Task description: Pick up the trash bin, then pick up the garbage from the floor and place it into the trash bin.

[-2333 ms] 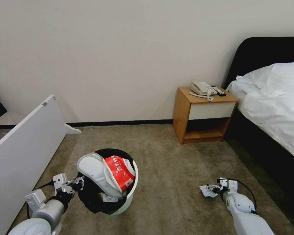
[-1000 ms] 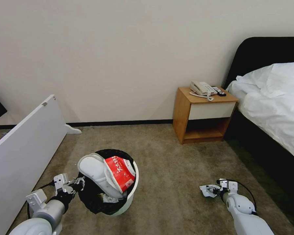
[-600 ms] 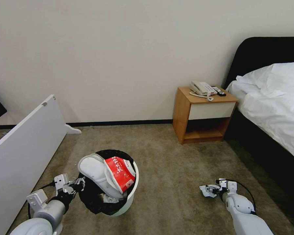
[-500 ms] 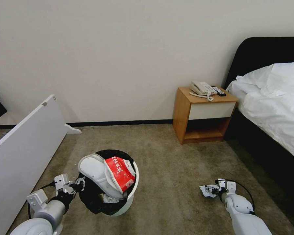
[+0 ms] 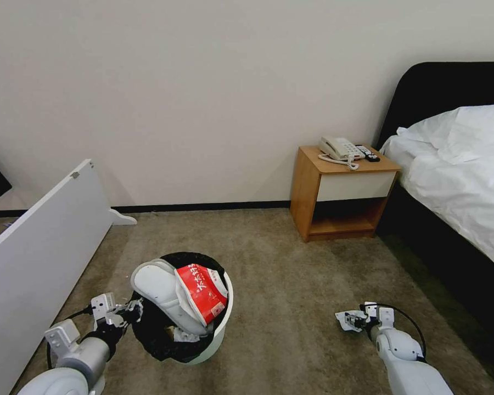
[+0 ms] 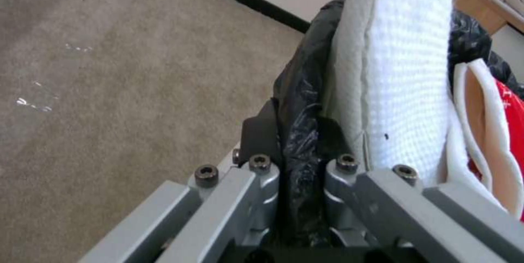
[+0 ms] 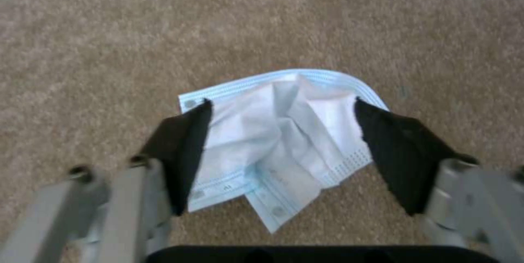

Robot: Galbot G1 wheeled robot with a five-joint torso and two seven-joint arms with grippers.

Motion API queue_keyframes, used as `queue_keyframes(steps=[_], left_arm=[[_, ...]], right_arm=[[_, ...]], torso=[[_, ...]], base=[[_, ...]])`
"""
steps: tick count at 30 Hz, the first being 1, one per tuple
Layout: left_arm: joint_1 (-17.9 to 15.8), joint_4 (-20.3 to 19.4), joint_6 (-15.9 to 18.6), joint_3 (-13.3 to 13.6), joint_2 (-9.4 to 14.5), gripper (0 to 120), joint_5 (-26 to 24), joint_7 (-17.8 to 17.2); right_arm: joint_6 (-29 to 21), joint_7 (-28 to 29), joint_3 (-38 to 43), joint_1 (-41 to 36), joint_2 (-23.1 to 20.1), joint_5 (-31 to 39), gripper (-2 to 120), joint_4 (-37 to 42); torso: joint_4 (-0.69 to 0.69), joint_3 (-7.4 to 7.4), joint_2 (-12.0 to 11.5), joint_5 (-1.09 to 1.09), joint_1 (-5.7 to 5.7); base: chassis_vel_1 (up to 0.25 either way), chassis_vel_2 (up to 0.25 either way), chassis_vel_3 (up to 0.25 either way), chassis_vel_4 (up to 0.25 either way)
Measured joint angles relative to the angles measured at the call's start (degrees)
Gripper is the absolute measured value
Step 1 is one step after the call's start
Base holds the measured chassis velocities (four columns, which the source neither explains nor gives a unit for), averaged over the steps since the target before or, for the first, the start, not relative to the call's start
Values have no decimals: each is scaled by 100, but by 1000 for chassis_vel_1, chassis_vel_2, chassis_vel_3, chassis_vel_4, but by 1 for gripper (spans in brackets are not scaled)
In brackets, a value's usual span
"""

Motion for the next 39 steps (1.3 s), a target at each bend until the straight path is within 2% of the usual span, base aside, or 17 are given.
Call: queue_keyframes(steps=[1,2,4,6,7,9,12,14,16,17,19,20,32,34,36,38,39], left_arm=[[0,0,0,0,0,4,0,0],[0,0,-1,1,-3,4,2,1],[1,0,-2,3,-6,4,4,2],[1,0,-5,4,-8,4,10,10],[1,0,-5,4,-8,4,10,10],[5,5,-11,3,-4,4,12,19],[7,7,-12,2,-3,4,13,22],[15,8,-18,2,-5,4,20,33],[16,8,-21,2,-5,4,24,38],[16,8,-23,2,-5,4,25,42],[16,8,-25,2,-6,4,26,43],[18,9,-29,2,-4,4,27,46],[28,31,-40,6,10,4,42,64],[28,37,-41,6,13,4,43,66],[28,40,-41,6,13,4,42,66],[27,48,-43,13,10,4,42,68],[27,48,-43,13,10,4,42,68]], right_arm=[[0,0,0,0,0,0,67,0],[20,-17,21,0,0,-9,61,-35],[38,-32,37,0,0,-22,57,-59],[93,-72,73,-4,-3,-50,48,-106],[93,-72,73,-4,-3,-50,48,-106],[126,-117,126,-28,-8,-74,34,-132],[138,-127,147,-39,-11,-76,30,-134],[173,-156,178,-58,-15,-77,18,-134],[200,-172,194,-65,-15,-78,14,-134],[218,-186,211,-76,-15,-78,8,-121],[223,-193,216,-84,-16,-78,6,-111],[228,-207,225,-98,-17,-77,0,-86],[253,-297,258,-111,-8,-87,2,-96],[231,-292,238,-95,16,-91,15,-106],[230,-291,236,-87,23,-94,17,-114],[243,-281,219,-25,73,-130,30,-209],[243,-281,219,-25,73,-130,30,-209]], torso=[[0,0,0,0,0],[0,0,0,0,0],[0,0,0,0,0],[0,0,0,0,0],[0,0,0,0,0],[0,0,0,0,0],[0,0,0,0,0],[0,0,0,0,0],[0,0,0,0,0],[0,0,0,0,0],[0,0,0,0,0],[0,0,0,0,0],[0,0,0,0,0],[0,0,0,0,0],[0,0,0,0,0],[0,0,0,0,0],[0,0,0,0,0]], base=[[0,0,0,0],[0,0,0,0],[0,0,0,0],[0,0,0,0],[0,0,0,0],[0,0,0,0],[0,0,0,0],[0,0,0,0],[0,0,0,0],[0,0,0,0],[0,0,0,0],[0,0,0,0],[0,0,0,0],[0,0,0,0],[0,0,0,0],[0,0,0,0],[0,0,0,0]])
